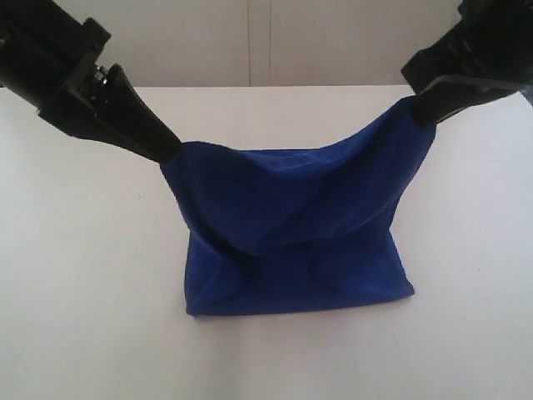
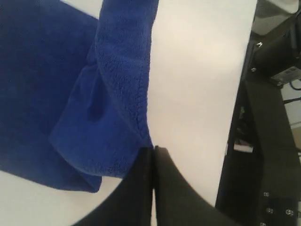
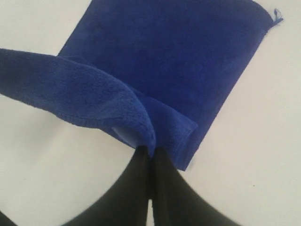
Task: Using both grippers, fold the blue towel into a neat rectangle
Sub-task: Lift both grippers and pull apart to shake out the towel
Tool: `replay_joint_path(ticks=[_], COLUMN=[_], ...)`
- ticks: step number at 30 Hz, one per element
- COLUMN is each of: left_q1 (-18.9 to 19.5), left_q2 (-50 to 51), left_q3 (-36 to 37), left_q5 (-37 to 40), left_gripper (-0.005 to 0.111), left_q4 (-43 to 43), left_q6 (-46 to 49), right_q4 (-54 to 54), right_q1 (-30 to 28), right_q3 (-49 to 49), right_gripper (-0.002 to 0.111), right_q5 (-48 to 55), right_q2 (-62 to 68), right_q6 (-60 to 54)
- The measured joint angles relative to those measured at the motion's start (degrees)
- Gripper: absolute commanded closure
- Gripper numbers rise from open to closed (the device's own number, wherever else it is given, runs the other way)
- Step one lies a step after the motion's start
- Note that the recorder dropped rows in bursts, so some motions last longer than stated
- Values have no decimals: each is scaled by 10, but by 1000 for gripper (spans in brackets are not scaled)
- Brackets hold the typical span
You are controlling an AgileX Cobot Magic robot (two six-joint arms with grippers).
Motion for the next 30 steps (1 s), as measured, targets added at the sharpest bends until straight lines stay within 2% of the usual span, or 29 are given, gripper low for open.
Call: replay_joint_path(ticks=[13, 22, 30], left_q1=[0, 0, 0], left_q2=[-92, -140, -162], left_q3=[0, 0, 0], left_q5=[1, 1, 1], left_gripper=[107, 107, 107], left_q4=[-17, -29, -78], left_q6=[9, -46, -93], right_q4=[43, 43, 44], right_q1=[0, 0, 0], right_q3=[65, 68, 68], right_gripper=[108, 108, 108], right_q5=[2, 2, 2], right_q2=[-156, -195, -196], right_q6=[-40, -40, -49])
